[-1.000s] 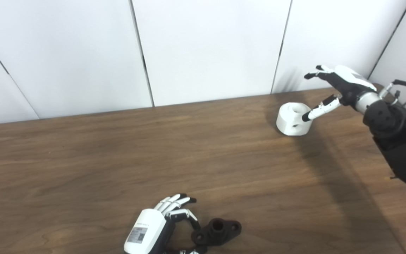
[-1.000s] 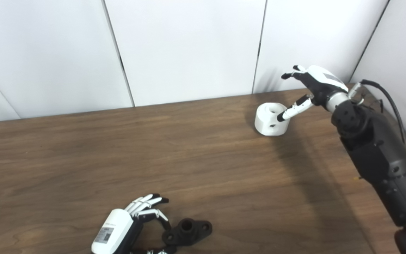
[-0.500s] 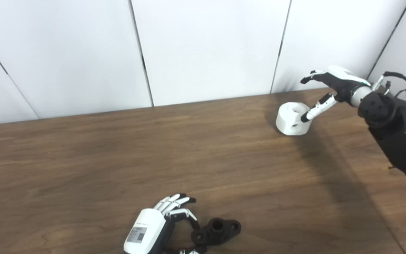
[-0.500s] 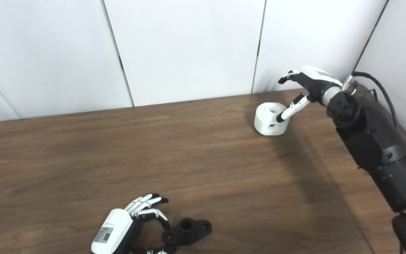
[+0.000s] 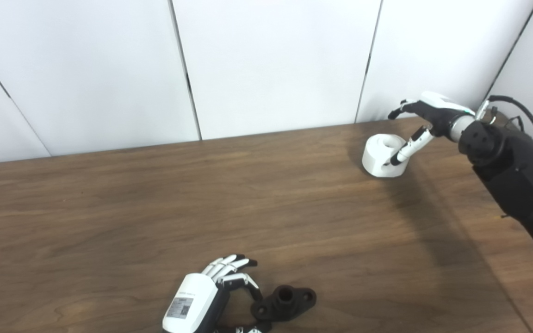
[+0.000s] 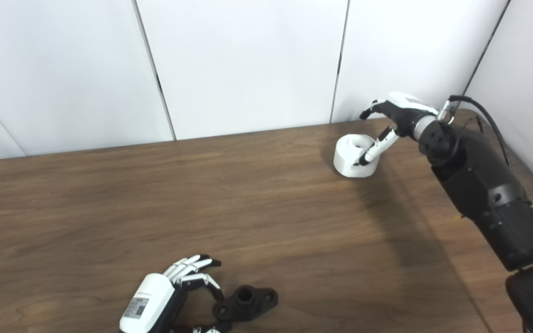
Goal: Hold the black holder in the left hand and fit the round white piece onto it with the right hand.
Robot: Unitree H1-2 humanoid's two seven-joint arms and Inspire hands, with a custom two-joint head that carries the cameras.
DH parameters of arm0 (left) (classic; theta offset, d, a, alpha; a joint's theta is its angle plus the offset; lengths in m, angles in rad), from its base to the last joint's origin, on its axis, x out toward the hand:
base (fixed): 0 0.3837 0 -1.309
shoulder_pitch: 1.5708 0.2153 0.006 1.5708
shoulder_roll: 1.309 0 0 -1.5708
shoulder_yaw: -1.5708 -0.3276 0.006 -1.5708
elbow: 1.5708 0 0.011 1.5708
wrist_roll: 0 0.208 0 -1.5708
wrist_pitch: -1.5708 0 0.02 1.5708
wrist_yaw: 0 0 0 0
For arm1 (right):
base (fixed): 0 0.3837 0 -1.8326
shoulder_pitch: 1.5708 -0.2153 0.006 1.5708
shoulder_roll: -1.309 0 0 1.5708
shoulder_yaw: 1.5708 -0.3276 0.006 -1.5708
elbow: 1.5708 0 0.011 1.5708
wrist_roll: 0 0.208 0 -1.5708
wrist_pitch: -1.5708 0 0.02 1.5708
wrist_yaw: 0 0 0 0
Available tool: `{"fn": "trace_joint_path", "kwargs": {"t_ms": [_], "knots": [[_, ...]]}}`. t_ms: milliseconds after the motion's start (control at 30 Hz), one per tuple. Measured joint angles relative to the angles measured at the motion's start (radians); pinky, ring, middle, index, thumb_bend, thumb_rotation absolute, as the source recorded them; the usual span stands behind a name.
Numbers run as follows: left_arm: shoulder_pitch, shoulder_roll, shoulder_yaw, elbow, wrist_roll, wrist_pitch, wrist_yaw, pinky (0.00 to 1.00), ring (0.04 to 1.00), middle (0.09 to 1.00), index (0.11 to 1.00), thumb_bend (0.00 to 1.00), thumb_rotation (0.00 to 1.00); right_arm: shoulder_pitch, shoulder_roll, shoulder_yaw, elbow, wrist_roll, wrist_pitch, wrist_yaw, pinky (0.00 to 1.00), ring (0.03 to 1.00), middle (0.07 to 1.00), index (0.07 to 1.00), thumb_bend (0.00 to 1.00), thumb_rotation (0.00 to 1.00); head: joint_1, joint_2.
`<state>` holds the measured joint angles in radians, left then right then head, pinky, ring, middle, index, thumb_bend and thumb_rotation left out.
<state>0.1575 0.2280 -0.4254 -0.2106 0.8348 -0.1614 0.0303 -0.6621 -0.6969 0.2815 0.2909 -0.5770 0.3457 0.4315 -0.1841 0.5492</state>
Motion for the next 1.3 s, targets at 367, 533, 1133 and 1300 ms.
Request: {"fn": "trace_joint_path", "kwargs": {"t_ms": [367,533,1133,1300], "knots": [[0.0,-0.011,0.008,0.0,0.015,0.0,-0.001,0.85,0.874,0.822,0.489,0.51,0.04,-0.025,-0.003,0.033,-0.001,-0.018,-0.001,0.066,1.0,1.0,0.984,0.781,0.98,0.29,0.003,0.002],[0.0,-0.013,0.012,-0.001,0.015,0.0,-0.001,0.85,0.871,0.822,0.488,0.51,0.04,-0.025,-0.007,0.034,-0.003,-0.026,-0.001,0.084,1.0,1.0,0.981,0.772,0.98,0.29,0.003,0.002],[0.0,-0.018,0.016,-0.002,0.017,0.0,-0.002,0.84,0.863,0.817,0.488,0.51,0.04,-0.024,-0.007,0.031,-0.002,-0.029,-0.023,0.081,1.0,1.0,0.972,0.715,0.88,0.25,0.008,0.006],[0.001,-0.018,0.016,-0.002,0.017,0.0,-0.002,0.85,0.869,0.821,0.488,0.51,0.04,-0.023,-0.007,0.029,-0.002,-0.029,-0.023,0.081,1.0,1.0,0.975,0.705,0.87,0.24,0.008,0.006]]}}
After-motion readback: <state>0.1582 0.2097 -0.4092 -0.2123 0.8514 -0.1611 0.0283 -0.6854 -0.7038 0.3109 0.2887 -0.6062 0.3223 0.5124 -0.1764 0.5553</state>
